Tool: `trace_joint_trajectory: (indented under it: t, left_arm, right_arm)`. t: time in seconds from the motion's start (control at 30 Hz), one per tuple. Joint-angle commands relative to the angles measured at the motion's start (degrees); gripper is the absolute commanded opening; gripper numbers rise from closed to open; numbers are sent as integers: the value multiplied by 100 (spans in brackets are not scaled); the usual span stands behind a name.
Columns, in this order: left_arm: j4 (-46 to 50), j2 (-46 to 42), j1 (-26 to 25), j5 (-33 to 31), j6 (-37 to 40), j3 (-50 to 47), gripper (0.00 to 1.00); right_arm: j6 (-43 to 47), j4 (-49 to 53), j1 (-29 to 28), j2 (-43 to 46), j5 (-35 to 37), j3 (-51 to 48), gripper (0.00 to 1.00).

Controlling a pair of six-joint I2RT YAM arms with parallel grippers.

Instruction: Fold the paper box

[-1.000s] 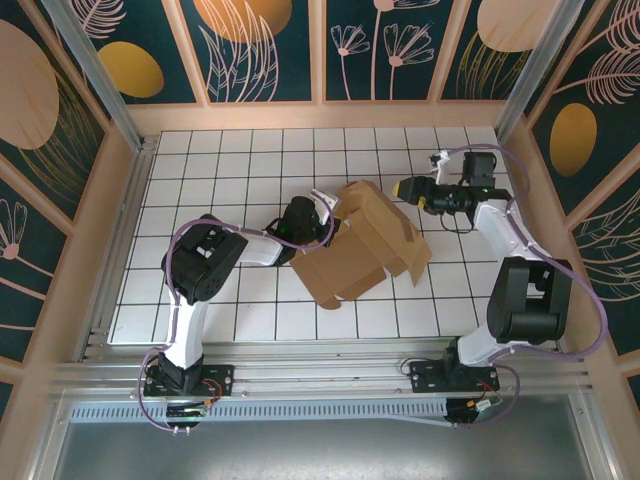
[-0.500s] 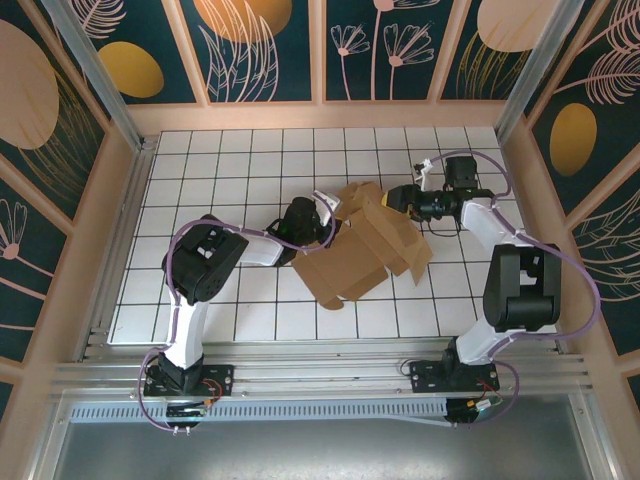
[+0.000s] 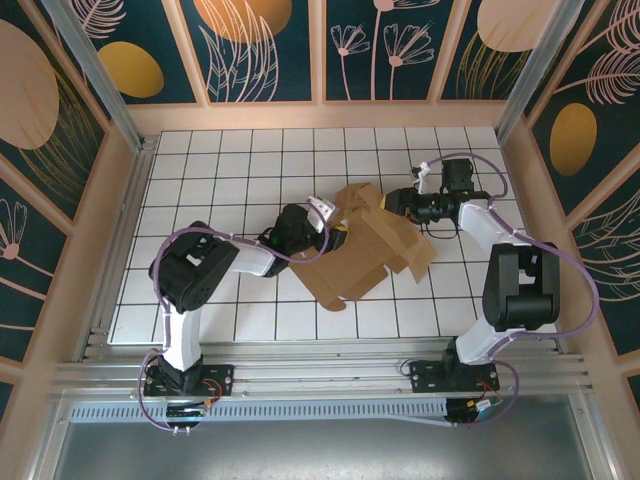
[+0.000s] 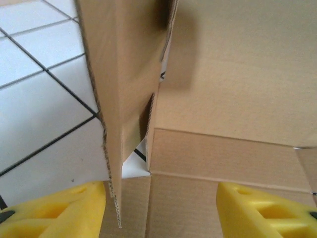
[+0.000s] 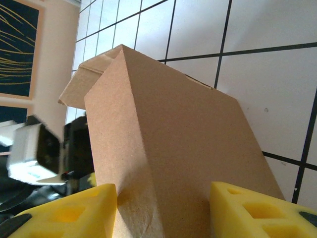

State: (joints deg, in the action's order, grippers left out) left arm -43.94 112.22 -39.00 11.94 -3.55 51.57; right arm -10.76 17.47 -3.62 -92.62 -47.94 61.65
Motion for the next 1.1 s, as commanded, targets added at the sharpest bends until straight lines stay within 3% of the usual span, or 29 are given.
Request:
trace_joint_trajectory:
  t: [0.0, 0.1, 0.2, 0.37, 0.63, 0.87, 0.97, 1.07]
  left_arm:
    - [-316, -511, -28, 81, 192, -148, 77]
    - [-29, -880, -19, -182, 447, -265, 89]
    - [256, -1337, 114, -203, 455, -372, 88]
    - [1041, -1737, 943, 1109, -67, 131, 82]
    - [3932, -312, 1263, 1963, 2212, 2234, 82]
    - [4926, 819, 1352, 3000, 2978, 3664, 80]
    - [5253, 1126, 1352, 3838, 3096, 3992, 82]
    - [5272, 1455, 1352, 4063, 2873, 4256, 80]
  right_arm:
    - [214, 61, -60, 178, 341, -78, 51]
    - [289, 102, -61, 210, 448, -41, 50]
    - [312, 172, -77, 203, 449, -3, 50]
    - [330, 173, -89, 195, 435, 5, 50]
    - [340, 160, -108, 209, 353, 45, 50]
    - [361, 204, -117, 218, 321, 67, 50]
    - [350, 204, -126, 213, 329, 74, 51]
    - [340, 191, -131, 203, 328, 78, 51]
